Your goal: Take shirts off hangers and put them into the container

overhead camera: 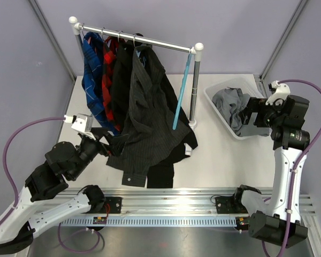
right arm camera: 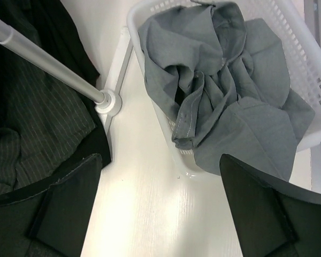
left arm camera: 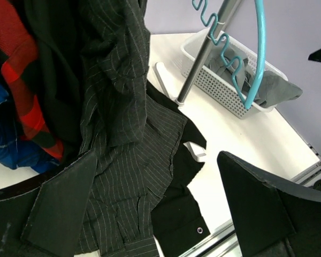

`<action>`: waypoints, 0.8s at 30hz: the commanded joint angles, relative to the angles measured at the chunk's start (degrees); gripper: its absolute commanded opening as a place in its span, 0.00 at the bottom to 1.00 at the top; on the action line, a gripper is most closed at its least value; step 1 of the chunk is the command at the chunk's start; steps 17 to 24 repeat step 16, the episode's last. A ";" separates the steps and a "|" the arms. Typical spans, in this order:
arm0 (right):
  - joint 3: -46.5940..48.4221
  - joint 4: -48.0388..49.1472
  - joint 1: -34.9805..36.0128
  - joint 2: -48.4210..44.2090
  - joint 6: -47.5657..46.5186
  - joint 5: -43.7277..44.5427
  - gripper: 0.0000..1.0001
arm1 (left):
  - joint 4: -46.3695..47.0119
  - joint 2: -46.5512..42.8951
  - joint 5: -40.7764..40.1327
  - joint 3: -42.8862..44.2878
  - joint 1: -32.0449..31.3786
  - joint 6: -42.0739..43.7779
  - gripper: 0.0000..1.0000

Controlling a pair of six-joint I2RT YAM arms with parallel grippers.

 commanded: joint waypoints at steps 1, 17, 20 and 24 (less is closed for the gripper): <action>-0.02 1.92 -0.06 -0.99 -2.48 0.92 0.99 | -0.68 -1.15 -2.26 -1.44 0.10 -1.23 0.99; -2.74 4.46 -0.06 -2.49 -1.77 -0.74 1.00 | -1.03 -2.30 -2.79 -3.11 0.10 -0.97 0.99; -2.74 4.46 -0.06 -2.49 -1.77 -0.74 1.00 | -1.03 -2.30 -2.79 -3.11 0.10 -0.97 0.99; -2.74 4.46 -0.06 -2.49 -1.77 -0.74 1.00 | -1.03 -2.30 -2.79 -3.11 0.10 -0.97 0.99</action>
